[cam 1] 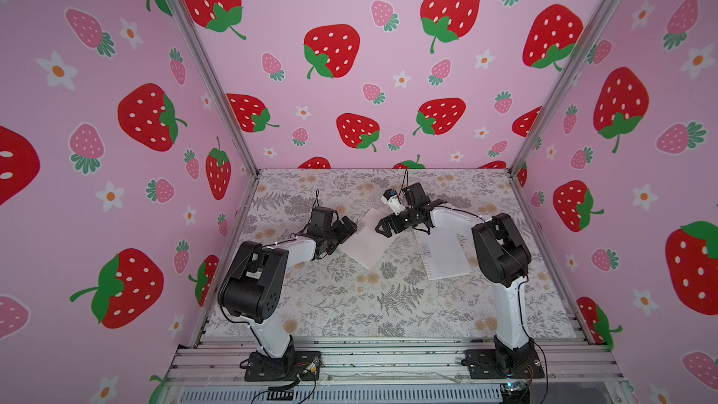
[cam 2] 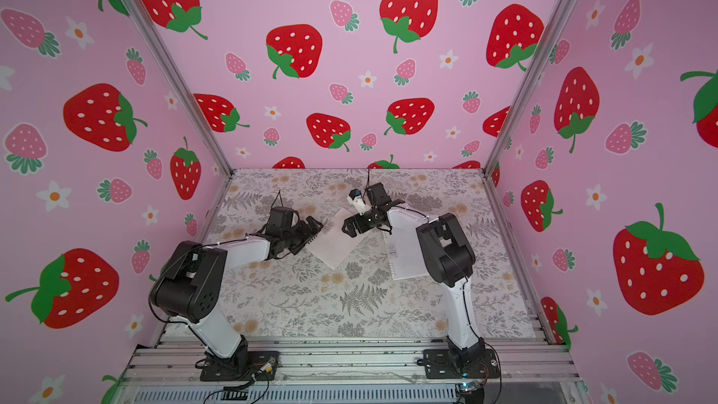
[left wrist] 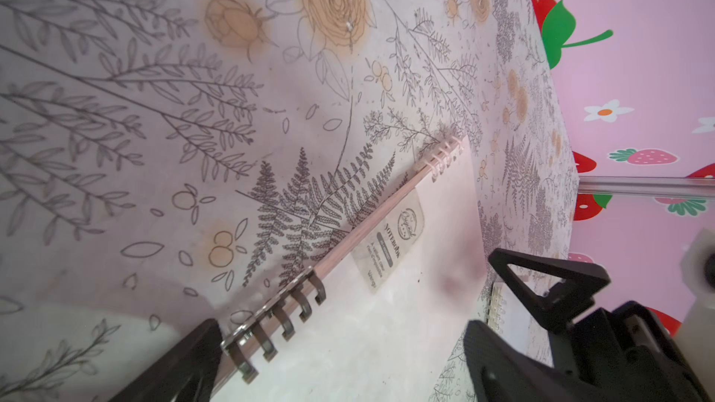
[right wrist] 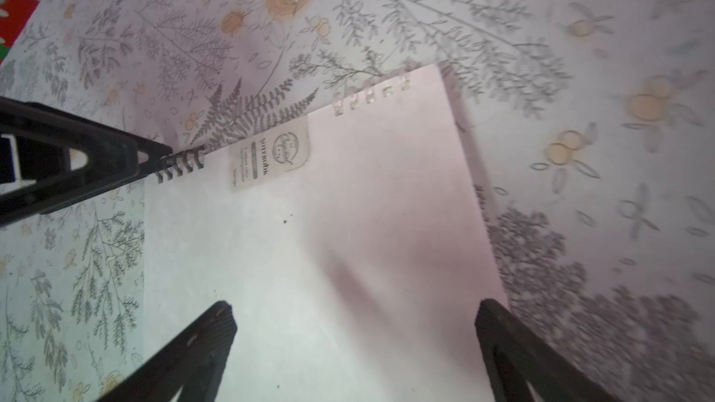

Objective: Tear off pages from different notebooks
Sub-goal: Adjust the notebook at the center of the board.

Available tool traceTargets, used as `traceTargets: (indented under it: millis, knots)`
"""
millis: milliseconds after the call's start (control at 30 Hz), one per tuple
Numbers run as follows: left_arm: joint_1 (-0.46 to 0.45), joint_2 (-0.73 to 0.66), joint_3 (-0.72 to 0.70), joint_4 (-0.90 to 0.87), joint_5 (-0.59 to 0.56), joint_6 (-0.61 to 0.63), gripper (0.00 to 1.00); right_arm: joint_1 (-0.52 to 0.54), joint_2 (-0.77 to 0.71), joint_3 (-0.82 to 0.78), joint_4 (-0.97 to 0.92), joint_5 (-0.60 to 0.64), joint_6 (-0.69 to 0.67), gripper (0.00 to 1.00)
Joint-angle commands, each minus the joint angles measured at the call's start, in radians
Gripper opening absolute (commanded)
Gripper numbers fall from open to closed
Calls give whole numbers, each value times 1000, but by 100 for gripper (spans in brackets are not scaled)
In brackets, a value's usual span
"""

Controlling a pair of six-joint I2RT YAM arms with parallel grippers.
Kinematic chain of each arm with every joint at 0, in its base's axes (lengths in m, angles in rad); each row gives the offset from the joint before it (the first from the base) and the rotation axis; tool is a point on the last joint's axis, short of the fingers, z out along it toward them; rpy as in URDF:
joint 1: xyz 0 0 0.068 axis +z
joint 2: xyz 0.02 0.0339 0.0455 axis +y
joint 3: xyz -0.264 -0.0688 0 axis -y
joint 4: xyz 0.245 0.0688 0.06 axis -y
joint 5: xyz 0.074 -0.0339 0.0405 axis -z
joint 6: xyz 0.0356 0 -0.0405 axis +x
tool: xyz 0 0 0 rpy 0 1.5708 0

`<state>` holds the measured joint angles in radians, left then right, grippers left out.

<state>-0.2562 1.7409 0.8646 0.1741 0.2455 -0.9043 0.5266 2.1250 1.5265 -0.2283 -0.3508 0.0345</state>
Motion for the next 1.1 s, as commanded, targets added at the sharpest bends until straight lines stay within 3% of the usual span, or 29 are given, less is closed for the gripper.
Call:
traceTargets:
  millis: [0,167,333,533,700,1067]
  knots:
    - [17,20,20,-106,22,34,99,-15,-19,32,-31,76,29,100]
    - [2,-18,-29,-66,20,10,100,-29,108,145,-107,38,27,99]
    - [-9,24,-7,-65,32,7,100,-31,125,128,-102,-30,39,96]
    - [-15,58,19,-69,41,11,100,-30,12,-31,-21,-83,86,95]
    - [-32,66,-7,-64,57,-29,100,-22,-50,-72,-40,-131,119,91]
    - [-121,-75,-88,-68,73,-73,100,10,-144,-113,-70,-120,119,91]
